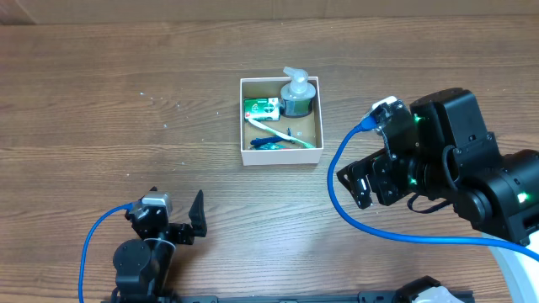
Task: Pack container
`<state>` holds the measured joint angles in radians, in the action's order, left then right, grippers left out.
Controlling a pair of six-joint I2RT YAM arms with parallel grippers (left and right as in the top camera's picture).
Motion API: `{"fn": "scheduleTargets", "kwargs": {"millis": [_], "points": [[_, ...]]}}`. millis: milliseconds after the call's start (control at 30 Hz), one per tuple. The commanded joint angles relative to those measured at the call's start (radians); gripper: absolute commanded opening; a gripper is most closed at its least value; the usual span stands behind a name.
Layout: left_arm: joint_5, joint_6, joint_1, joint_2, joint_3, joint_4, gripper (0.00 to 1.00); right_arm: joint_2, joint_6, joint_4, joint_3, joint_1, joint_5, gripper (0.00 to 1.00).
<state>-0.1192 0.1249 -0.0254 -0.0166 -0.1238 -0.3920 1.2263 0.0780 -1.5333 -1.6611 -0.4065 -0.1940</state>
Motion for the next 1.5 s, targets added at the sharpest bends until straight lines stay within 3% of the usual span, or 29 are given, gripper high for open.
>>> {"fn": "scheduleTargets", "kwargs": {"millis": [0,667,800,1067,1467], "points": [[-0.008,0.010,0.007,0.013,0.009,0.004,1.00,-0.006,-0.008,0.006,0.000,0.003,0.007,1.00],[-0.008,0.010,0.007,0.013,0.009,0.004,1.00,-0.007,0.000,-0.025,0.000,0.003,0.064,1.00],[-0.008,0.010,0.007,0.013,0.009,0.004,1.00,-0.055,0.000,0.078,0.029,0.003,0.081,1.00],[-0.008,0.010,0.007,0.013,0.009,0.004,1.00,-0.336,0.008,0.353,0.303,0.003,0.082,1.00],[-0.008,0.010,0.007,0.013,0.009,0.004,1.00,-0.670,0.069,0.619,0.685,0.003,0.081,1.00]]}}
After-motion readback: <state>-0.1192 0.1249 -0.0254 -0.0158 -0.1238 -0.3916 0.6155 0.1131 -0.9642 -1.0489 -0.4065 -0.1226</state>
